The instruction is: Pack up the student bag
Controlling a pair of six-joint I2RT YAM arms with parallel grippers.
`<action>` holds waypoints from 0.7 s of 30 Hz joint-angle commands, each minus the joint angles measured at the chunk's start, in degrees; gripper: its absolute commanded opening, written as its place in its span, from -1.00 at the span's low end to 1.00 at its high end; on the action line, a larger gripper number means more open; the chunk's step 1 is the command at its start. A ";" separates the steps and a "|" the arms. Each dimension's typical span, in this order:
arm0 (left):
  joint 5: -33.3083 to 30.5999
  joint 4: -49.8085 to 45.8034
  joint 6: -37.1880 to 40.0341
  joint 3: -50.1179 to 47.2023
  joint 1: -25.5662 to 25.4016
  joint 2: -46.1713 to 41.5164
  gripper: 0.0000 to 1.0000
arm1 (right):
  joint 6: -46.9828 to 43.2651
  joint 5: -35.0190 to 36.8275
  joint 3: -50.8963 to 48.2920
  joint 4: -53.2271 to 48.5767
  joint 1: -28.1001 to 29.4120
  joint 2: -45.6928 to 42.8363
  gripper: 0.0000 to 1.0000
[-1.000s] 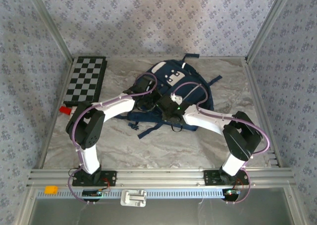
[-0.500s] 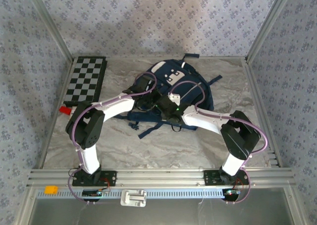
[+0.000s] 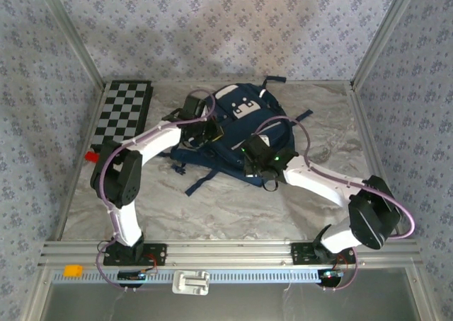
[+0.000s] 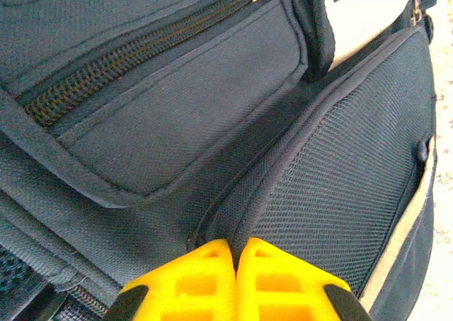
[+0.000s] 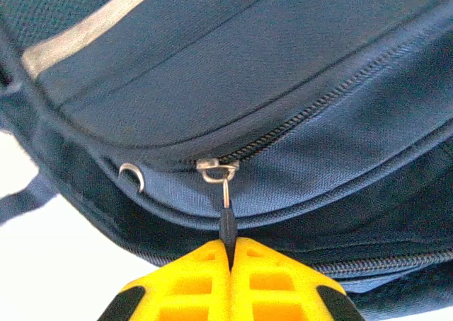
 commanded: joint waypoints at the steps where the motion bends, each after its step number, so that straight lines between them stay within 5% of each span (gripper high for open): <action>1: 2.45 2.06 9.45 5.88 4.83 2.69 -1.00 | -6.76 -7.75 4.80 -0.44 2.26 4.40 -1.00; 3: 6.30 2.49 10.52 6.82 6.45 3.19 -0.96 | -5.87 -9.26 9.22 2.07 4.02 7.79 -1.00; 8: 9.57 4.49 6.69 0.53 7.38 -2.79 -0.02 | -2.39 -8.72 13.38 4.03 3.64 12.49 -1.00; 14: 7.93 17.06 -13.79 -19.47 5.36 -13.44 0.04 | -0.25 -9.10 9.59 5.88 2.71 12.23 -1.00; 21: 5.06 16.97 -22.39 -21.06 -0.28 -13.02 -0.02 | -0.56 -7.84 9.87 5.29 3.17 12.59 -1.00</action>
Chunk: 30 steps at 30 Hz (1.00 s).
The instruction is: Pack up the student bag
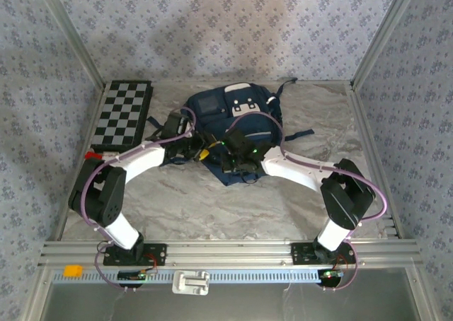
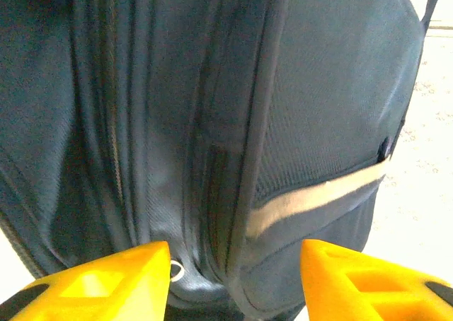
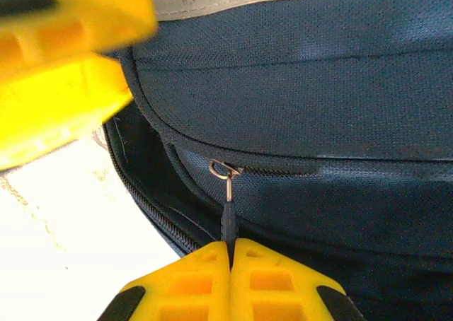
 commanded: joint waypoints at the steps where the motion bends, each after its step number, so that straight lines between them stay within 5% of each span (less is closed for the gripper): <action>1: -0.96 4.29 -5.76 2.46 -1.77 1.42 -0.09 | 0.91 0.97 -0.34 -0.43 0.20 0.21 -1.00; 10: -8.32 -2.20 -2.37 4.59 -0.95 2.53 -1.00 | -1.03 4.45 -0.62 -2.41 0.42 -0.42 -1.00; 21: -6.09 -13.57 13.33 7.25 9.51 -1.81 -1.00 | -8.67 8.45 -6.94 -7.81 -3.51 -6.83 -1.00; 30: -0.55 -16.03 20.56 14.02 12.58 1.87 -1.00 | -14.92 0.50 0.52 -4.53 -3.31 -0.10 -1.00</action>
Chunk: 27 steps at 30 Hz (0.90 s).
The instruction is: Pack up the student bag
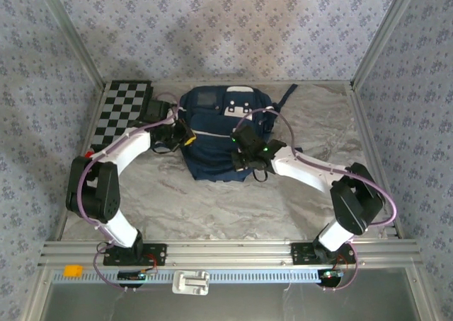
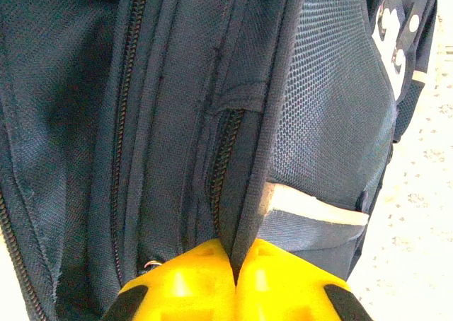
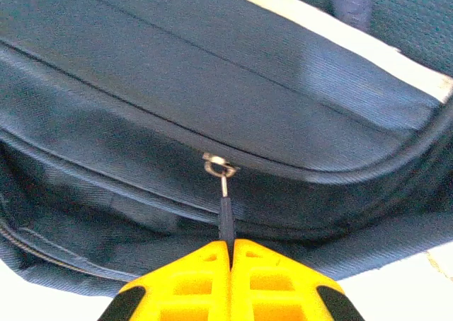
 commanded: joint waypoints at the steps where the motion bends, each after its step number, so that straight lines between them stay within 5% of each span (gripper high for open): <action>1: -1.95 -0.07 3.41 4.32 1.26 1.24 -1.00 | -3.14 -2.72 5.30 -3.17 0.36 4.41 -1.00; 4: -1.33 0.24 1.76 3.91 1.45 0.60 -0.92 | -3.59 -4.27 6.79 -2.41 0.17 6.81 -1.00; 7: -1.01 2.51 -2.84 0.63 1.21 -2.31 -0.45 | -3.30 -4.98 6.91 -2.43 -0.94 7.93 -1.00; 10: -1.46 5.41 -7.29 -3.39 -0.22 -5.16 -0.27 | -3.21 -5.83 6.93 -1.20 -2.08 8.26 -0.76; 20: -8.02 7.43 -16.87 -5.82 -8.80 -7.74 -0.16 | -1.19 -7.57 9.34 -0.17 -3.60 13.55 -0.33; 24: -11.24 9.25 -21.62 -7.52 -10.99 -7.38 -0.16 | -0.92 -6.21 10.45 -0.51 -3.42 15.97 -0.39; 27: -13.58 8.96 -24.75 -8.92 -11.86 -7.42 -0.16 | -0.60 -4.73 10.77 -0.83 -3.42 15.82 -0.80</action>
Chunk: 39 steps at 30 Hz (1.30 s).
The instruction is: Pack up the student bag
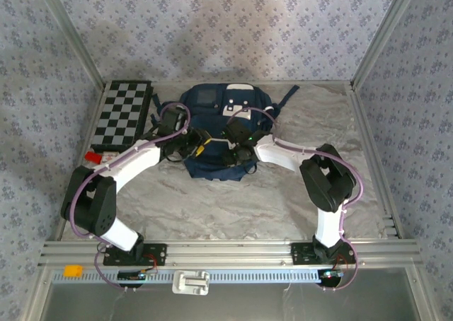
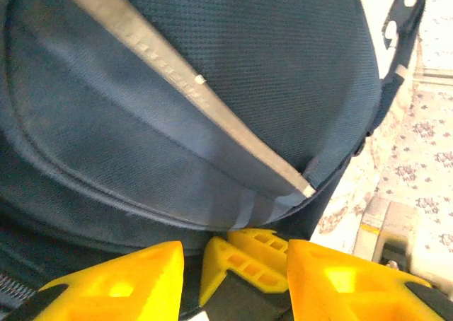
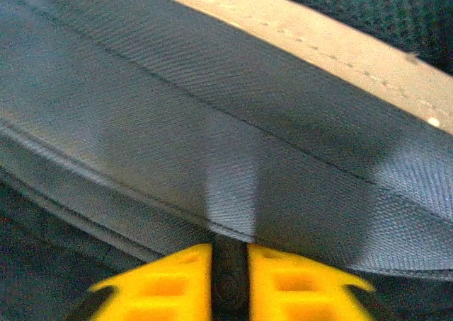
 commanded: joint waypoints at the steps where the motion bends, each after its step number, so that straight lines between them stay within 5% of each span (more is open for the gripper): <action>1: -4.15 1.17 -5.43 -1.73 -0.75 -1.27 -0.16 | 0.68 3.04 1.32 0.48 -0.60 0.25 -0.85; 10: -6.70 2.40 -11.84 0.85 -4.76 4.53 0.10 | 2.62 6.36 -1.37 1.19 -0.35 -7.10 -1.00; 21: -15.68 0.44 -14.83 8.07 -8.15 10.44 0.08 | 4.08 4.07 -3.26 3.02 -0.11 -7.24 -1.00; 30: -15.31 -2.74 -10.58 8.91 -6.64 9.88 -1.00 | 3.81 7.43 -4.90 0.45 -0.38 -10.08 -1.00; 39: -9.10 -7.68 3.13 4.87 -0.58 4.02 -1.00 | -2.99 12.33 -7.41 -4.34 -3.51 -14.01 -1.00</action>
